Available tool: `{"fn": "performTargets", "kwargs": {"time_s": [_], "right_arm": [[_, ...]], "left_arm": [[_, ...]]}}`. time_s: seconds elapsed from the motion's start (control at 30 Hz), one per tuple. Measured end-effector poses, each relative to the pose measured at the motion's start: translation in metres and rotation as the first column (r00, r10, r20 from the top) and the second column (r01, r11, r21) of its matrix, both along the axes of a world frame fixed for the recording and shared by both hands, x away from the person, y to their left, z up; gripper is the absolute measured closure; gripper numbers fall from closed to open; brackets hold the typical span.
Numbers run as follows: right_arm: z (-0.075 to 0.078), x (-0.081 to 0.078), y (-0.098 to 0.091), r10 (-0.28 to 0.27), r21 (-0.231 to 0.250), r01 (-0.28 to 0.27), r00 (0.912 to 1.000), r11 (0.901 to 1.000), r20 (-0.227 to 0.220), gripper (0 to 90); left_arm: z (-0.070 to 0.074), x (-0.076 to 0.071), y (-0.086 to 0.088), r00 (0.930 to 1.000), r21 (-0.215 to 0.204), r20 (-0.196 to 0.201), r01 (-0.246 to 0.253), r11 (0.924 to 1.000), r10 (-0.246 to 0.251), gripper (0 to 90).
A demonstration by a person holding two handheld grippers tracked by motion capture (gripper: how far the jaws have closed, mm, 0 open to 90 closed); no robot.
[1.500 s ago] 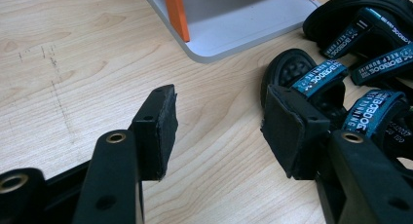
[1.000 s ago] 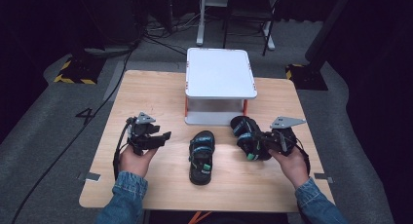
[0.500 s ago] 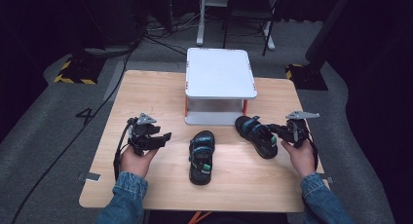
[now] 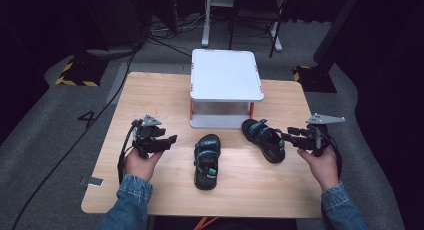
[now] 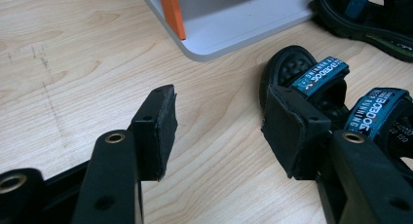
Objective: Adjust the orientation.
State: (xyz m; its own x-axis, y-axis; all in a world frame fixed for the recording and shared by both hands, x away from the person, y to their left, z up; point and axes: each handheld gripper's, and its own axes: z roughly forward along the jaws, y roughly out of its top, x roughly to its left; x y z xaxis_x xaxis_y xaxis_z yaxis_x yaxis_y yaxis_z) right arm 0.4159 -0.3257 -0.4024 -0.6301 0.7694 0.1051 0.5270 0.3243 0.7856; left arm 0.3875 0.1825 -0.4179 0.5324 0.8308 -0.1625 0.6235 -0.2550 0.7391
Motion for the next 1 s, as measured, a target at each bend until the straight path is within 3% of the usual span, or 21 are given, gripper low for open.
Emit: {"fn": "performTargets", "kwargs": {"time_s": [0.1, 0.2, 0.27, 0.3, 0.43, 0.6, 0.7, 0.77, 0.83, 0.93, 0.97, 1.0], "right_arm": [[-0.002, -0.003, 0.011, 0.041, -0.074, -0.044, 0.9982, 0.9963, -0.043, 55.7], [-0.008, -0.004, 0.017, 0.044, -0.143, -0.053, 0.9967, 0.9883, -0.068, 57.2], [-0.011, -0.004, 0.017, 0.044, -0.14, -0.055, 0.9957, 0.9886, -0.081, 61.6], [-0.011, -0.005, 0.017, 0.04, -0.136, -0.05, 0.9962, 0.9894, -0.078, 69.0], [-0.007, -0.011, 0.021, 0.052, -0.147, -0.059, 0.9972, 0.9873, -0.054, 80.8], [-0.001, -0.021, 0.038, 0.124, -0.147, -0.129, 0.9914, 0.9807, -0.043, 83.6], [0.005, -0.03, 0.053, 0.2, -0.137, -0.207, 0.9779, 0.9687, -0.06, 83.6], [0.007, -0.037, 0.063, 0.257, -0.155, -0.266, 0.9633, 0.9513, -0.078, 83.5], [0.007, -0.042, 0.072, 0.315, -0.156, -0.33, 0.9423, 0.9311, -0.114, 83.5], [0.002, -0.049, 0.083, 0.395, -0.15, -0.428, 0.8953, 0.8915, -0.207, 83.1], [0.0, -0.051, 0.086, 0.408, -0.159, -0.444, 0.8871, 0.8816, -0.215, 82.9], [0.0, -0.052, 0.087, 0.409, -0.159, -0.446, 0.886, 0.881, -0.218, 82.7]], "left_arm": [[0.0, 0.003, -0.003, 0.9999, 0.002, -0.001, 0.013, 0.9999, -0.013, 46.2], [0.0, 0.005, -0.004, 0.9999, -0.001, -0.005, 0.011, 0.9999, -0.011, 46.1], [-0.001, 0.007, -0.004, 0.9999, -0.006, -0.003, 0.016, 0.9999, -0.016, 46.1], [-0.001, 0.008, -0.004, 0.9999, -0.006, -0.005, 0.016, 0.9999, -0.016, 46.1], [-0.003, 0.011, -0.007, 0.9996, -0.006, -0.01, 0.025, 0.9997, -0.025, 46.2], [-0.003, 0.011, -0.009, 0.9994, 0.0, -0.012, 0.031, 0.9995, -0.031, 46.3], [-0.003, 0.012, -0.008, 0.9996, -0.012, -0.01, 0.026, 0.9996, -0.026, 46.3], [-0.003, 0.013, -0.007, 0.9996, -0.013, -0.009, 0.027, 0.9995, -0.028, 46.3], [-0.003, 0.013, -0.008, 0.9996, -0.016, -0.009, 0.027, 0.9995, -0.027, 46.3], [-0.002, 0.014, -0.009, 0.9994, -0.012, -0.011, 0.033, 0.9994, -0.033, 46.3], [-0.002, 0.014, -0.01, 0.9994, -0.009, -0.007, 0.034, 0.9994, -0.034, 46.3], [-0.001, 0.014, -0.01, 0.9994, -0.01, -0.006, 0.035, 0.9993, -0.035, 46.3]]}}
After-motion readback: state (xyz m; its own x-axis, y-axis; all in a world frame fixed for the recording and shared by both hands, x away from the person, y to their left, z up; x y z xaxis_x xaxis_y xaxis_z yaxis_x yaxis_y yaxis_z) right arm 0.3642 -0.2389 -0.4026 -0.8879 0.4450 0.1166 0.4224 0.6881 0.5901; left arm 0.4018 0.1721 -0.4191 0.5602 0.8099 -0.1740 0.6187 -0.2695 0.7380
